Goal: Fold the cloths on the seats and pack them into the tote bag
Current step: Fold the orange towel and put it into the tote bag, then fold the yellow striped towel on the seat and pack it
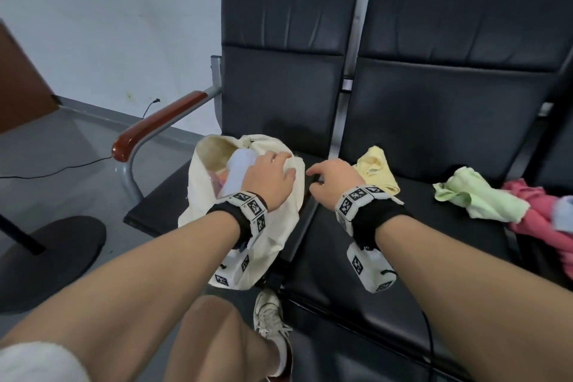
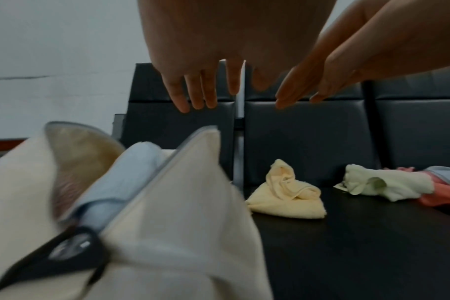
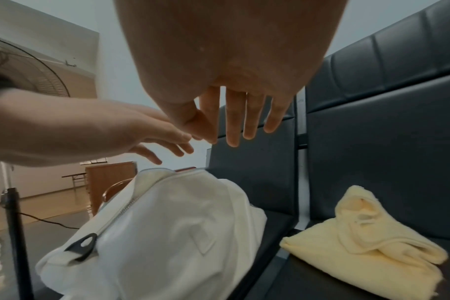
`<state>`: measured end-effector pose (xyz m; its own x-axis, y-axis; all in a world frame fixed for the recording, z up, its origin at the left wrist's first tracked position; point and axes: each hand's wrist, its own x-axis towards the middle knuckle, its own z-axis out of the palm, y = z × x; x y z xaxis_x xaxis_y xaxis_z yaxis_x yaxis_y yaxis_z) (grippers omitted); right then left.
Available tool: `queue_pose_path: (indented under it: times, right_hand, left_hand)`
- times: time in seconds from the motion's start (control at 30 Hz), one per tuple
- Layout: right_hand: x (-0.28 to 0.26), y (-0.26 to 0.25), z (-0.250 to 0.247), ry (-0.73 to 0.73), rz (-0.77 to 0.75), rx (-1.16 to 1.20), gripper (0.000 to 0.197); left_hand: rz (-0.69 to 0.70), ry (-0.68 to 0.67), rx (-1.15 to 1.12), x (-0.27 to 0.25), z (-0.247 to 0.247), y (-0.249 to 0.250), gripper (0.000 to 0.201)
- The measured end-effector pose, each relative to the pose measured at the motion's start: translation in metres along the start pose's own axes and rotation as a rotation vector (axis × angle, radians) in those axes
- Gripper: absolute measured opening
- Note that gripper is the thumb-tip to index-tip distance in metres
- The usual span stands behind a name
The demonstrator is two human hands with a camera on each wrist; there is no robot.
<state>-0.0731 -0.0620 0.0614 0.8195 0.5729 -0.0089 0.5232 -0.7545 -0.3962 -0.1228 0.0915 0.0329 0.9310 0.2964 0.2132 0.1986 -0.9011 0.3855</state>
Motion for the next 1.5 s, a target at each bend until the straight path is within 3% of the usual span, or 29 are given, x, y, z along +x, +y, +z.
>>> queue_pose_path:
  times: [0.2,0.47,0.63,0.83,0.9,1.13,1.33,1.4,1.5]
  right_hand:
    - [-0.035,0.046,-0.016,0.016,0.081,-0.105,0.043]
    - [-0.061,0.129,-0.018,-0.12,0.302,-0.277,0.049]
    - [-0.051,0.17,0.018,-0.233,0.392,-0.289,0.06]
    - [-0.022,0.2,0.078,-0.302,0.374,-0.255,0.07]
    - [-0.008,0.205,0.096,-0.3,0.369,-0.246,0.074]
    - [0.042,0.207,0.136,-0.178,0.387,-0.184,0.086]
    - [0.072,0.201,0.153,-0.102,0.464,-0.156,0.072]
    - [0.075,0.197,0.153,-0.053,0.446,-0.217,0.06]
    - [0.076,0.191,0.147,-0.098,0.382,-0.287,0.037]
  left_hand:
    - [0.093,-0.042,-0.019,-0.009,0.029,0.055,0.049]
    - [0.173,-0.192,0.168,-0.022,0.102,0.097,0.062]
    - [0.123,-0.297,0.235,-0.025,0.151,0.099,0.066]
    - [-0.004,-0.429,0.198,-0.028,0.201,0.073,0.076]
    - [-0.024,-0.511,0.193,-0.021,0.207,0.072,0.078]
    - [-0.002,-0.55,0.166,0.007,0.201,0.063,0.069]
    - [0.003,-0.539,0.107,0.007,0.202,0.057,0.066]
    - [0.007,-0.534,0.104,0.008,0.2,0.054,0.066]
    - [0.006,-0.519,0.103,0.008,0.196,0.05,0.069]
